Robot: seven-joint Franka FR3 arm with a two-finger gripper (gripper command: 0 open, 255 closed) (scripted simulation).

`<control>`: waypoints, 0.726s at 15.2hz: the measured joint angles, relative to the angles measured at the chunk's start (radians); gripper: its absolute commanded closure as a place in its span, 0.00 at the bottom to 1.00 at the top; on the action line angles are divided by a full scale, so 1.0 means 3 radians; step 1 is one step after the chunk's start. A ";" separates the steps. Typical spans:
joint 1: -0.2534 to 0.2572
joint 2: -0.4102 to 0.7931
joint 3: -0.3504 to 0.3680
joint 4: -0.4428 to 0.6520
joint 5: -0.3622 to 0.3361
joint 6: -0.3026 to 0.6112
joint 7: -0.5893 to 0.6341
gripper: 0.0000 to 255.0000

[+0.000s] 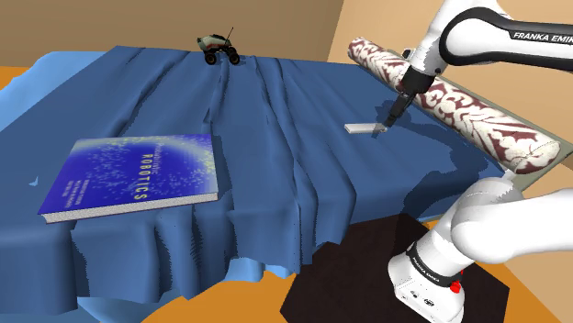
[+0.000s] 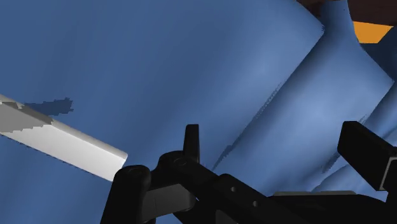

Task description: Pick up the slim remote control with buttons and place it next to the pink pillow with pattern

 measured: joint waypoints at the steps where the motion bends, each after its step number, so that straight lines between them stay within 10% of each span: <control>1: 0.0011 0.0047 -0.0090 -0.0012 -0.0054 0.0064 -0.0150 0.00; 11: 0.0316 0.0971 -0.1123 0.0367 -0.0305 0.0710 -0.1779 0.00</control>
